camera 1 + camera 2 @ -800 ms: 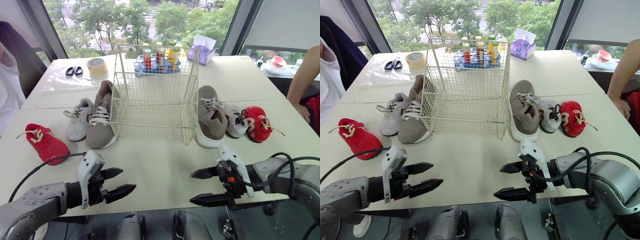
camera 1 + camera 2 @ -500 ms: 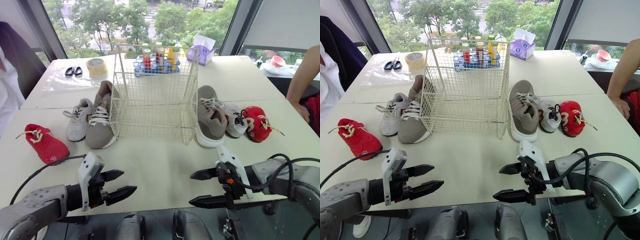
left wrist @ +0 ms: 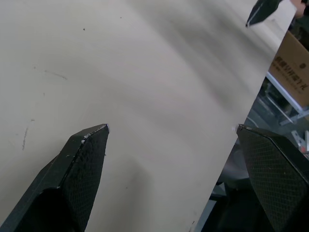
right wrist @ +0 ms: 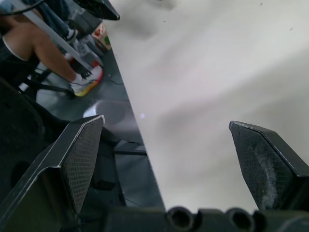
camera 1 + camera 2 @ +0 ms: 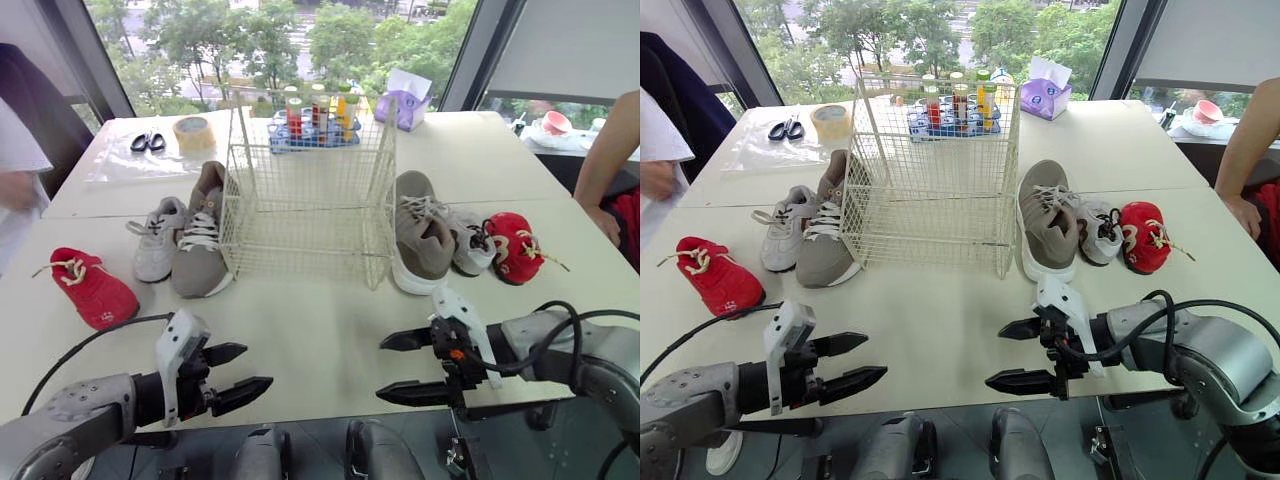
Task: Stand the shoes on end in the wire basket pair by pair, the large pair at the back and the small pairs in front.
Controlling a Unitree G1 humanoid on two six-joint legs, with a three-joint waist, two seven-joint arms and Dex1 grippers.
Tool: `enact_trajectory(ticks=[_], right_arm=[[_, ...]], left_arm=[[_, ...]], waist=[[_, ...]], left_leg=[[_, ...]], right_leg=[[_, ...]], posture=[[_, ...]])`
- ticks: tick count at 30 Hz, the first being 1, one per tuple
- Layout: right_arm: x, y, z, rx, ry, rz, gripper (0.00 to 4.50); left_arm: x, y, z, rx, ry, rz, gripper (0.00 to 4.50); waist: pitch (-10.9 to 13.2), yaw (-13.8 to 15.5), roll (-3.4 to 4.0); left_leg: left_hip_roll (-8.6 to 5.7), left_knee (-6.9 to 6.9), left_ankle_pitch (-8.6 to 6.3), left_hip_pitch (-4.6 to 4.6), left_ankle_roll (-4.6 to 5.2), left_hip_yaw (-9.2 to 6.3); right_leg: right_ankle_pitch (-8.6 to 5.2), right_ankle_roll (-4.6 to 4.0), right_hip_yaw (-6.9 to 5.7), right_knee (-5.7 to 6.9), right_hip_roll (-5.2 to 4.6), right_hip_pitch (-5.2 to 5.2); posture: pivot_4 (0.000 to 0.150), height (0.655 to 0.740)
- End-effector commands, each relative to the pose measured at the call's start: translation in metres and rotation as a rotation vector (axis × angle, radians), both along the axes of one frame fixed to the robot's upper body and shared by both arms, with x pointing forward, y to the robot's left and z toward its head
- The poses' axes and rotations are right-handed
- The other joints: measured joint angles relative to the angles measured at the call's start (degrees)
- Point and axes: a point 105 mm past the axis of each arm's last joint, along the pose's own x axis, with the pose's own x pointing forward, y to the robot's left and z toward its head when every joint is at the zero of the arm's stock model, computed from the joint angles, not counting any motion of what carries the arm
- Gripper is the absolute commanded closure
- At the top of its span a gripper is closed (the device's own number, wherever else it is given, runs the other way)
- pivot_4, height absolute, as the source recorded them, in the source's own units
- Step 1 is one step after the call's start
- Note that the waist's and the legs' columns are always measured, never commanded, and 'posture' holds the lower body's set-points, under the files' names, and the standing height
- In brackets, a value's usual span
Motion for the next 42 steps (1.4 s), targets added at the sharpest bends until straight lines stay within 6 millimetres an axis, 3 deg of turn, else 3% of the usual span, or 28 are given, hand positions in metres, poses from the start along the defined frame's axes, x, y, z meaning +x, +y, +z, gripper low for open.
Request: enact_trajectory(ticks=[1, 4, 6, 8, 10, 12, 16, 18, 21, 24, 31, 32, 37, 42], right_arm=[[0.013, 0.0, 0.054, 0.034, -0.15, 0.035, 0.0], [0.023, 0.004, 0.098, 0.054, -0.267, 0.073, 0.0], [0.032, 0.013, 0.118, 0.06, -0.345, 0.12, 0.0], [0.041, 0.02, 0.123, 0.022, -0.405, 0.161, 0.0], [0.054, 0.025, 0.117, -0.053, -0.452, 0.217, 0.0], [0.07, 0.026, 0.106, -0.134, -0.465, 0.25, 0.0], [0.102, 0.022, 0.083, -0.266, -0.434, 0.247, 0.0], [0.12, 0.022, 0.076, -0.318, -0.457, 0.226, 0.0], [0.13, 0.027, 0.064, -0.351, -0.437, 0.247, 0.0], [0.131, 0.03, 0.057, -0.362, -0.407, 0.281, 0.8], [0.132, 0.026, 0.049, -0.443, -0.44, 0.326, 4.24], [0.134, 0.026, 0.05, -0.462, -0.472, 0.321, 4.41], [0.145, 0.024, 0.059, -0.525, -0.611, 0.251, 4.41], [0.153, 0.037, 0.066, -0.502, -0.644, 0.094, 4.41]], left_arm=[[0.009, 0.01, 0.011, 0.072, -0.068, -0.055, 0.17], [0.015, 0.027, 0.03, 0.154, -0.098, -0.116, 0.17], [0.025, 0.032, 0.066, 0.138, -0.152, -0.154, 0.17], [0.03, 0.029, 0.094, 0.112, -0.202, -0.189, 0.17], [0.035, 0.023, 0.114, 0.104, -0.249, -0.222, 0.17], [0.04, 0.022, 0.115, 0.182, -0.279, -0.242, 0.17], [0.043, 0.02, 0.128, 0.156, -0.315, -0.24, 0.17], [0.042, 0.016, 0.127, 0.132, -0.314, -0.241, 0.17], [0.037, 0.009, 0.116, 0.116, -0.289, -0.243, 0.17], [0.036, 0.006, 0.108, 0.104, -0.279, -0.222, 0.0], [0.035, -0.003, 0.1, 0.075, -0.279, -0.191, 0.0], [0.035, -0.004, 0.1, 0.074, -0.281, -0.188, 0.0], [0.037, -0.005, 0.097, 0.069, -0.283, -0.171, 0.0], [0.038, -0.008, 0.092, 0.065, -0.277, -0.169, 0.0]], waist=[[0.01, -0.02, -0.01], [0.09, -0.09, 0.1], [0.11, -0.12, 0.09], [0.1, -0.02, 0.09], [0.1, -0.15, 0.1], [0.09, -0.41, 0.09], [0.12, -0.8, 0.06], [0.12, -1.1, 0.06], [0.11, -1.43, 0.05], [0.11, -1.33, 0.05], [0.08, -1.45, 0.04], [0.07, -1.46, 0.03], [0.06, -1.47, 0.02], [0.06, -1.59, 0.01]], left_leg=[[0.01, 0.0, 0.0, 0.01, 0.0, -0.01], [0.03, -0.01, 0.0, -0.08, -0.01, 0.06], [0.06, -0.05, 0.0, -0.1, -0.01, 0.05], [0.1, -0.04, 0.03, -0.26, -0.04, -0.02], [0.03, -0.1, 0.01, -0.25, -0.03, 0.0], [-0.01, -0.08, -0.03, -0.3, 0.07, 0.17], [-0.04, -0.05, -0.06, -0.3, 0.15, 0.51], [-0.05, -0.04, 0.07, -0.31, -0.08, 0.53], [-0.03, -0.04, 0.1, -0.28, -0.14, 0.49], [-0.01, -0.04, 0.12, -0.21, -0.17, 0.47], [-0.01, -0.01, 0.13, -0.14, -0.2, 0.44], [-0.01, -0.01, 0.14, -0.13, -0.22, 0.45], [-0.01, -0.01, 0.2, -0.08, -0.33, 0.44], [0.0, 0.0, 0.3, -0.02, -0.5, 0.44]], right_leg=[[0.0, 0.0, 0.0, 0.0, 0.01, 0.01], [0.01, -0.01, 0.0, 0.03, 0.04, -0.22], [0.04, -0.13, -0.01, 0.06, 0.09, -0.3], [0.05, -0.15, -0.05, 0.07, 0.15, -0.45], [0.02, -0.11, -0.05, 0.04, 0.06, -0.39], [0.02, -0.05, 0.03, -0.02, 0.01, -0.42], [0.13, 0.24, 0.2, 0.05, -0.03, -0.52], [0.14, 0.25, 0.2, 0.07, -0.01, -0.55], [0.14, 0.25, 0.19, 0.15, 0.0, -0.52], [0.14, 0.25, 0.18, 0.17, 0.0, -0.45], [0.14, 0.24, 0.19, 0.23, -0.02, -0.38], [0.14, 0.24, 0.19, 0.26, -0.02, -0.39], [0.15, 0.24, 0.19, 0.34, 0.01, -0.37], [0.17, 0.19, 0.19, 0.49, 0.02, -0.41]], posture=[[0.15, 0.74], [0.15, 0.74], [0.15, 0.74], [0.15, 0.74], [0.15, 0.74], [0.15, 0.74], [0.15, 0.74], [0.15, 0.74], [0.15, 0.74], [0.15, 0.74], [0.15, 0.74], [0.15, 0.74], [0.15, 0.74], [0.15, 0.74]])
